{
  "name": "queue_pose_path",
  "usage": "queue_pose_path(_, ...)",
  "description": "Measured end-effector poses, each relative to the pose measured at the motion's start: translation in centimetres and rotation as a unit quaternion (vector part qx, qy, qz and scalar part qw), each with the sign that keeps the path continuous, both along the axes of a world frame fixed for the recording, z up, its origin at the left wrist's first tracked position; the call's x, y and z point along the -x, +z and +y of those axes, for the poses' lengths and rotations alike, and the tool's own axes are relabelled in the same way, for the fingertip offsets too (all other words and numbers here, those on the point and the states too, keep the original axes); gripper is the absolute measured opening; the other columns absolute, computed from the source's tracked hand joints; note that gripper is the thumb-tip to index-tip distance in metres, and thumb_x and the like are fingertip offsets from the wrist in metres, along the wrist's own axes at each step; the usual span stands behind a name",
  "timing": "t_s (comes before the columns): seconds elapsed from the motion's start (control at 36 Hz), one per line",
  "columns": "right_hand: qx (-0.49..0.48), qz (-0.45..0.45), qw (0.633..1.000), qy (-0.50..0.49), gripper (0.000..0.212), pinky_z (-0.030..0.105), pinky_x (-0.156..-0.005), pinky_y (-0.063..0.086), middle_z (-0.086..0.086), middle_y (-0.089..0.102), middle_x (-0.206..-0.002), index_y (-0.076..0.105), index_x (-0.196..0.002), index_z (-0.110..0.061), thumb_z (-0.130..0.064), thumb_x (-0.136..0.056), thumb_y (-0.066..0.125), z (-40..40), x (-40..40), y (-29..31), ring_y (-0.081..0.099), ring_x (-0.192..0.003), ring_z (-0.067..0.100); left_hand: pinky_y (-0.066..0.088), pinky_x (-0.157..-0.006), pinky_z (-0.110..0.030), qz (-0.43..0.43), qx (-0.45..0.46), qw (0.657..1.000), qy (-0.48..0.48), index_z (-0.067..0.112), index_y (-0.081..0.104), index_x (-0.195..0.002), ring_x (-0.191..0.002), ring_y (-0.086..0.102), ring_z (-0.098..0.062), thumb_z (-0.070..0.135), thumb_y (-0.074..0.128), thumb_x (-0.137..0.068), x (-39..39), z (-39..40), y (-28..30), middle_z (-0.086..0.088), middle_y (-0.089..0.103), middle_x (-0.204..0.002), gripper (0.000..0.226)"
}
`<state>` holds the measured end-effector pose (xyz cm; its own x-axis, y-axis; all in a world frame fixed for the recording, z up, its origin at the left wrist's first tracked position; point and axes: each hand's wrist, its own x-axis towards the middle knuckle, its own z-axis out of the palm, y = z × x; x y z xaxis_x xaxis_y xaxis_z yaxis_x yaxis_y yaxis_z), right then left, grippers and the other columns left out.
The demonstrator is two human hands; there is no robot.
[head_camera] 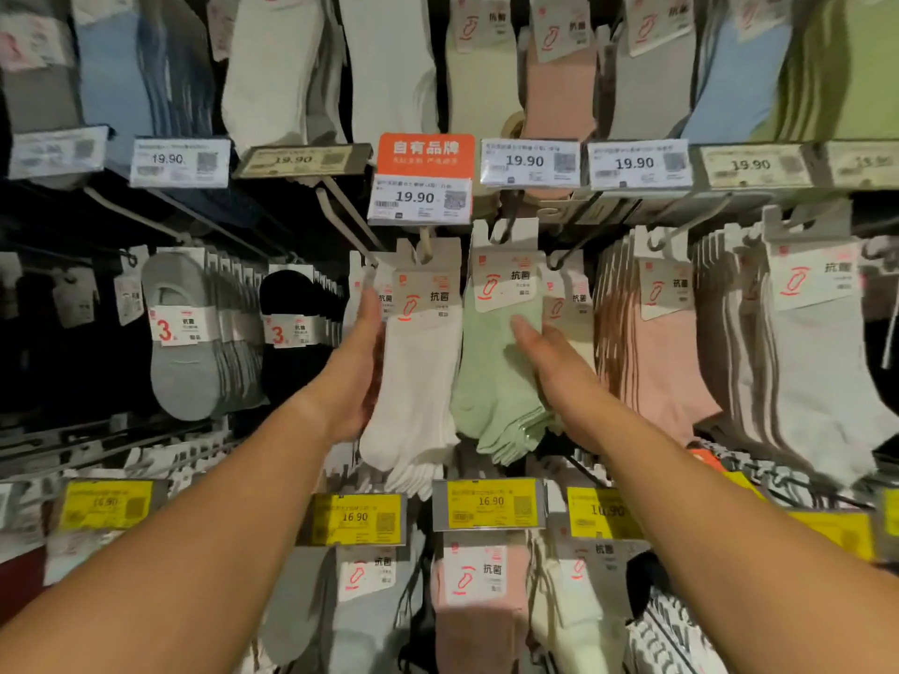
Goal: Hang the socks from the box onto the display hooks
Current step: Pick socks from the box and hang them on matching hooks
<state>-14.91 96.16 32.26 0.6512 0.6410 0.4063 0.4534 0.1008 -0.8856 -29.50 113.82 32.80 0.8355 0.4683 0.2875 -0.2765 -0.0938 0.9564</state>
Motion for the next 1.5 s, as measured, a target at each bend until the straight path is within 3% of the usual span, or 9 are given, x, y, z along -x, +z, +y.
queue_pose_path(0.11,0.054,-0.074,0.996,0.007,0.079,0.032,-0.099,0.050,-0.008,0.059,-0.131,0.032,-0.143,-0.024,-0.048,-0.081,0.075,-0.9,-0.6,-1.6,0.062,-0.113,0.013,0.053,-0.094,-0.020,0.036,-0.251,0.967,0.015,0.042,0.046,-0.135,-0.117,0.062,0.001,0.031,0.084,-0.080,1.5,-0.8,-2.1,0.015,0.066,-0.129,0.068)
queue_pose_path(0.28,0.143,-0.098,0.985,-0.018,0.077,0.028,-0.097,0.048,-0.003,0.056,-0.137,0.031,-0.148,-0.015,-0.040,-0.088,0.072,-1.6,-0.7,-3.2,0.058,-0.117,0.015,0.041,-0.112,-0.037,0.114,-0.324,0.929,0.139,0.028,0.006,-0.157,-0.135,0.046,-0.013,0.054,0.096,-0.048,0.9,-1.3,-4.7,0.012,0.046,-0.146,0.145)
queue_pose_path(0.5,0.231,-0.135,0.953,-0.143,0.078,0.041,-0.096,0.052,0.005,0.063,-0.127,0.042,-0.137,-0.013,-0.057,-0.080,0.072,-1.4,0.4,-2.6,0.062,-0.109,0.025,0.047,-0.078,-0.031,0.241,-0.403,0.855,0.221,0.010,0.006,-0.154,-0.117,0.061,-0.029,0.066,0.082,-0.065,1.4,-3.9,-4.0,-0.009,0.061,-0.133,0.129)
queue_pose_path(0.78,0.279,-0.143,0.908,-0.279,0.070,0.032,-0.088,0.044,0.019,0.055,-0.134,0.040,-0.133,0.002,-0.045,-0.089,0.068,-3.3,7.2,-2.8,0.055,-0.120,0.034,0.052,-0.086,-0.040,0.246,-0.416,0.839,0.251,0.008,0.026,-0.145,-0.123,0.056,-0.031,0.079,0.079,-0.055,5.3,-5.9,-2.6,-0.010,0.056,-0.134,0.126)
queue_pose_path(0.92,0.273,-0.176,0.899,-0.295,0.065,0.037,-0.101,0.042,0.022,0.047,-0.142,0.037,-0.139,0.003,-0.043,-0.097,0.056,-5.6,10.9,-2.9,0.046,-0.130,0.037,0.041,-0.102,-0.046,0.187,-0.516,0.770,0.325,0.007,0.037,-0.143,-0.128,0.041,-0.037,0.070,0.067,-0.078,7.5,-10.1,-2.8,-0.017,0.045,-0.139,0.095)
queue_pose_path(1.03,0.257,-0.184,0.899,-0.302,0.062,0.037,-0.097,0.043,0.019,0.051,-0.140,0.044,-0.139,-0.002,-0.046,-0.096,0.055,-9.9,12.6,-4.0,0.050,-0.126,0.036,0.040,-0.100,-0.045,0.202,-0.562,0.748,0.289,0.010,0.046,-0.137,-0.127,0.040,-0.040,0.057,0.060,-0.088,7.1,-14.7,-3.8,-0.017,0.046,-0.135,0.070)
queue_pose_path(1.19,0.305,-0.130,0.859,-0.391,0.062,0.041,-0.091,0.049,0.021,0.057,-0.129,0.051,-0.127,-0.003,-0.053,-0.091,0.058,-25.9,12.3,-7.6,0.056,-0.117,0.039,0.043,-0.103,-0.045,0.215,-0.594,0.760,0.155,0.011,0.055,-0.132,-0.124,0.048,-0.042,0.062,0.061,-0.084,2.4,-27.9,-6.7,-0.020,0.053,-0.134,0.070)
queue_pose_path(1.31,0.349,-0.065,0.811,-0.464,0.067,0.041,-0.093,0.048,0.018,0.056,-0.132,0.048,-0.135,-0.009,-0.057,-0.088,0.054,-39.3,12.3,-10.5,0.056,-0.118,0.039,0.046,-0.094,-0.040,0.173,-0.607,0.774,0.044,0.011,0.064,-0.117,-0.117,0.056,-0.039,0.065,0.058,-0.086,-0.7,-40.8,-8.6,-0.020,0.061,-0.126,0.062)
queue_pose_path(1.5,0.419,0.078,0.710,-0.560,0.072,0.044,-0.095,0.047,0.021,0.049,-0.135,0.042,-0.137,-0.001,-0.060,-0.094,0.045,-61.6,15.0,-15.7,0.051,-0.122,0.041,0.048,-0.097,-0.043,0.118,-0.602,0.775,-0.151,0.013,0.055,-0.134,-0.124,0.053,-0.042,0.072,0.054,-0.084,-4.4,-63.1,-14.6,-0.018,0.053,-0.137,0.078)
